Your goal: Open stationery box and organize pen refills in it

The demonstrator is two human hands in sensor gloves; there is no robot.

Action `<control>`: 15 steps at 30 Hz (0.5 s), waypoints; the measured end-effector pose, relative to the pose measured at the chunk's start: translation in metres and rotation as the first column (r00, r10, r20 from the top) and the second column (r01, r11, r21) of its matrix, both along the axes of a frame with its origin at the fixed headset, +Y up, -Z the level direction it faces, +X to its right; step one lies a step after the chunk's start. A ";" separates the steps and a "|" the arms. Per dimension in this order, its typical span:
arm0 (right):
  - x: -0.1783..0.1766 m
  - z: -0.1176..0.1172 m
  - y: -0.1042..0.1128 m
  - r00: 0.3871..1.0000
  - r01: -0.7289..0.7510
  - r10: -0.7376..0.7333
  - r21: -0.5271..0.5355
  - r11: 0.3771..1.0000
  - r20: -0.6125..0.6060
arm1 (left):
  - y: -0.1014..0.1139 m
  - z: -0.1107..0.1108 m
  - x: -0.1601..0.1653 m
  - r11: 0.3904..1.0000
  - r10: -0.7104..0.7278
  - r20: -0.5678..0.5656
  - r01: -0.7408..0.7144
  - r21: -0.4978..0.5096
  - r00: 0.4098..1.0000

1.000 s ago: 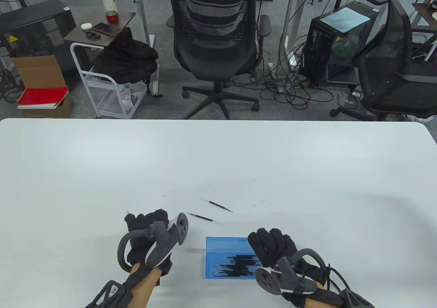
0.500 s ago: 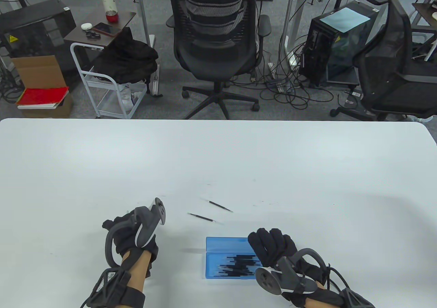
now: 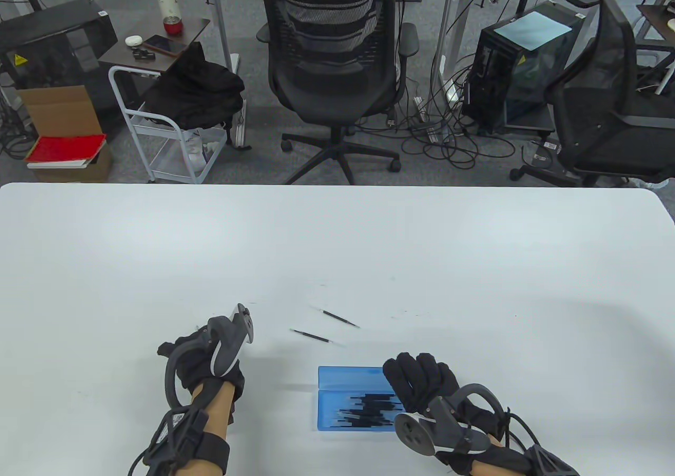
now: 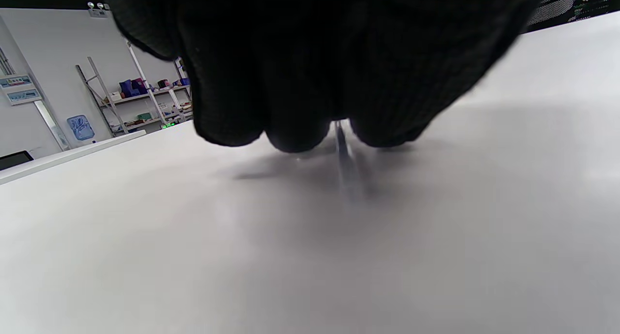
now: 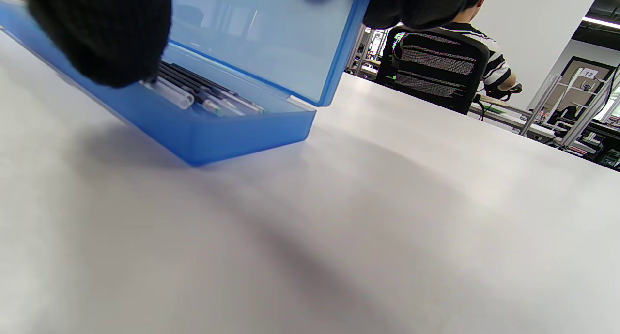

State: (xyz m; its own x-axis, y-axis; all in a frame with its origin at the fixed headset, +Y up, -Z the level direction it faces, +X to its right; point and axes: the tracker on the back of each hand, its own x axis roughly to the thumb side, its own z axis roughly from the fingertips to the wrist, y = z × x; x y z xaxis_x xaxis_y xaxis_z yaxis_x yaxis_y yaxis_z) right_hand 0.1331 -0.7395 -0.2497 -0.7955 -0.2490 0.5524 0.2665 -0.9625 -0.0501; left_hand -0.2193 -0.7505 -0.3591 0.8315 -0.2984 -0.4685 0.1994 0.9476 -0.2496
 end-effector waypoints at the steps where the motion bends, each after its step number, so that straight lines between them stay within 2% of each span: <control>1: 0.000 0.000 0.000 1.000 0.000 0.000 0.000 1.000 0.000 | 0.000 0.000 0.000 1.000 0.000 0.000 0.000 0.004 1.000; 15: 0.000 0.000 0.000 1.000 -0.001 0.001 0.001 1.000 0.002 | -0.003 -0.001 -0.005 0.997 0.066 -0.030 -0.065 0.040 0.997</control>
